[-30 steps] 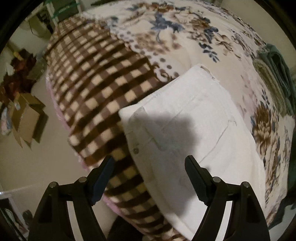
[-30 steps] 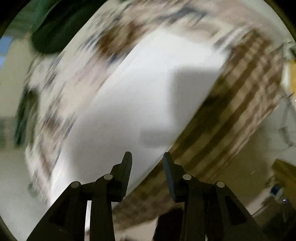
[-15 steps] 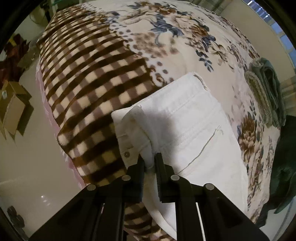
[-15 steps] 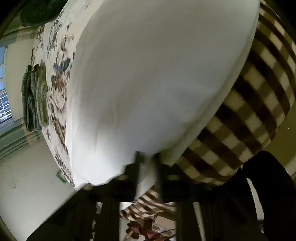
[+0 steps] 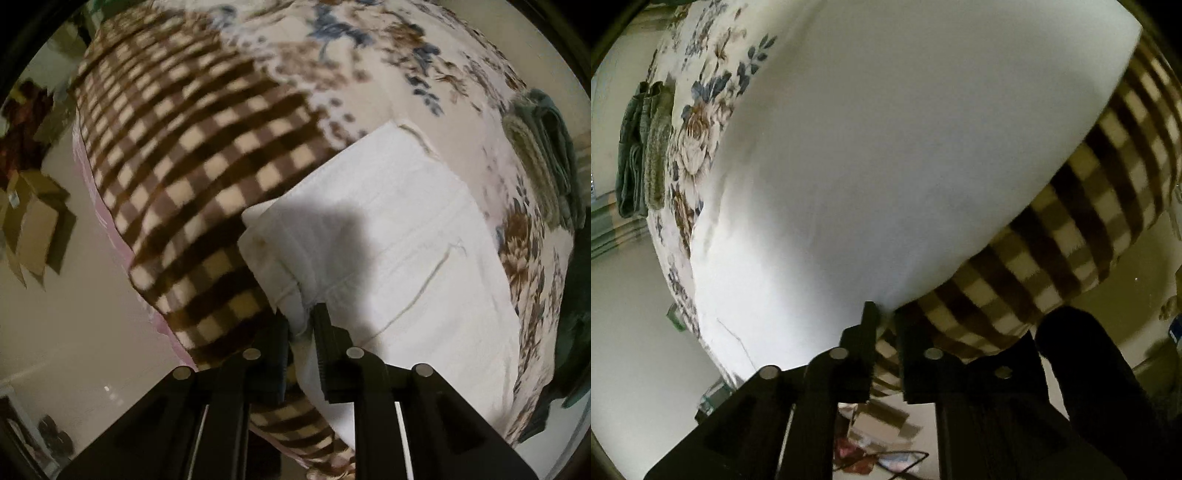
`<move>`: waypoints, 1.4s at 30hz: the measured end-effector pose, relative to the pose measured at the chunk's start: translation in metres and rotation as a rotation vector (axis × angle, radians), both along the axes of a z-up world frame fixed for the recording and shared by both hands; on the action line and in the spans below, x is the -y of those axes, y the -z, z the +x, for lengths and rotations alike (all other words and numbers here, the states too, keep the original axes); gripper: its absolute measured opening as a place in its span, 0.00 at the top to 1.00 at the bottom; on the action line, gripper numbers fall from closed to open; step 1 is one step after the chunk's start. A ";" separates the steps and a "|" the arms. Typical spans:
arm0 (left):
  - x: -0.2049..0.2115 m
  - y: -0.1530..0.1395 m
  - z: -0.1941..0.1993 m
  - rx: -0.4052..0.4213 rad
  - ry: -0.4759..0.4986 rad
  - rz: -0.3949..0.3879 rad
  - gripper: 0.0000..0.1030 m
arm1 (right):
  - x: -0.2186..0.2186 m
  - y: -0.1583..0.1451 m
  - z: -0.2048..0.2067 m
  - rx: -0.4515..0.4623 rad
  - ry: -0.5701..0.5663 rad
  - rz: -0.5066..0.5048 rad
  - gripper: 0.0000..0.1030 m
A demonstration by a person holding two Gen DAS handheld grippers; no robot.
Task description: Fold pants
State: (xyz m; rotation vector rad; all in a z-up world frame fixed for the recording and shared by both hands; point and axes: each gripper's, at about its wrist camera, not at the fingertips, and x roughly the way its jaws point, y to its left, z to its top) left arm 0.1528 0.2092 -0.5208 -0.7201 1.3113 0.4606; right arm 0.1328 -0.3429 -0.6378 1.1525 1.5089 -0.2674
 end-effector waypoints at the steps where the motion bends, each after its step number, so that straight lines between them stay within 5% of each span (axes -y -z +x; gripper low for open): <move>1: 0.007 -0.012 0.003 -0.003 0.034 0.049 0.83 | 0.004 -0.009 0.001 0.022 -0.023 -0.011 0.58; 4: 0.034 -0.046 0.010 0.009 0.129 0.185 0.41 | 0.017 -0.037 0.005 0.056 -0.079 -0.083 0.43; 5: 0.045 -0.056 0.013 0.019 0.157 0.213 0.20 | 0.022 -0.045 0.008 0.063 -0.093 -0.112 0.40; 6: 0.060 -0.066 0.018 0.029 0.196 0.245 0.17 | 0.027 -0.053 0.010 0.063 -0.109 -0.139 0.39; 10: 0.119 -0.080 0.046 0.048 0.340 0.269 0.17 | 0.045 -0.070 0.040 0.041 -0.142 -0.209 0.39; 15: 0.230 -0.039 0.102 0.023 0.571 0.127 0.17 | 0.027 -0.050 0.116 0.044 -0.290 -0.269 0.45; 19: 0.311 0.016 0.150 -0.036 0.783 0.203 0.17 | 0.001 -0.013 0.188 0.031 -0.383 -0.330 0.53; 23: 0.323 0.040 0.181 -0.041 0.825 0.280 0.17 | 0.001 0.002 0.216 0.007 -0.363 -0.378 0.53; 30: 0.314 0.052 0.203 -0.055 0.788 0.253 0.10 | 0.015 0.008 0.224 -0.018 -0.260 -0.408 0.53; 35: 0.315 0.043 0.200 -0.049 0.781 0.256 0.10 | 0.037 0.002 0.219 0.013 -0.255 -0.332 0.52; 42: 0.341 -0.021 0.163 0.031 0.786 0.202 0.09 | 0.136 -0.071 0.110 0.235 -0.069 -0.230 0.32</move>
